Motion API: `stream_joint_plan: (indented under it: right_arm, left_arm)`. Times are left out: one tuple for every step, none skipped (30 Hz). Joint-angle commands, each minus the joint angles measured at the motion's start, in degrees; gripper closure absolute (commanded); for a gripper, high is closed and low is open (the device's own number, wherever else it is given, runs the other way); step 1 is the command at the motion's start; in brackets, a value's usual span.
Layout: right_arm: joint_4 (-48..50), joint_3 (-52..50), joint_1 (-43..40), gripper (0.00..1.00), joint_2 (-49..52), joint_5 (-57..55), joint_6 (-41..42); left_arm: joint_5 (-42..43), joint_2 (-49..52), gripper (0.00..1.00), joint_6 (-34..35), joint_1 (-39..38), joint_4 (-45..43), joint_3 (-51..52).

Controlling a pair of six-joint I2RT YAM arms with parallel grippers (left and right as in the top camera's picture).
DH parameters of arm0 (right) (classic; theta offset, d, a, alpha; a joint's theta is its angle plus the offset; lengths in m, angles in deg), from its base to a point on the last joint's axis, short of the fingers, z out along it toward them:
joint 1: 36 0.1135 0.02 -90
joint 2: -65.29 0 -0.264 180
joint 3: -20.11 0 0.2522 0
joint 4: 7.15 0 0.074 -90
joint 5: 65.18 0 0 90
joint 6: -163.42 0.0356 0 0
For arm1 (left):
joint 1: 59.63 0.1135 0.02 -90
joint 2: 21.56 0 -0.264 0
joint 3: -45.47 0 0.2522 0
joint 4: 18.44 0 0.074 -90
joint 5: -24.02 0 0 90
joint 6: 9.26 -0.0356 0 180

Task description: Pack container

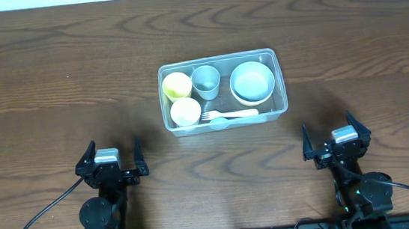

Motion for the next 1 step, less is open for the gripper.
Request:
stream_joint_plan:
  right_arm:
    - [-0.24, -0.09, -0.22, 0.01, -0.09, 0.28, -0.63]
  left_arm:
    - [-0.44, 0.17, 0.02, -1.22, 0.28, 2.71, 0.57]
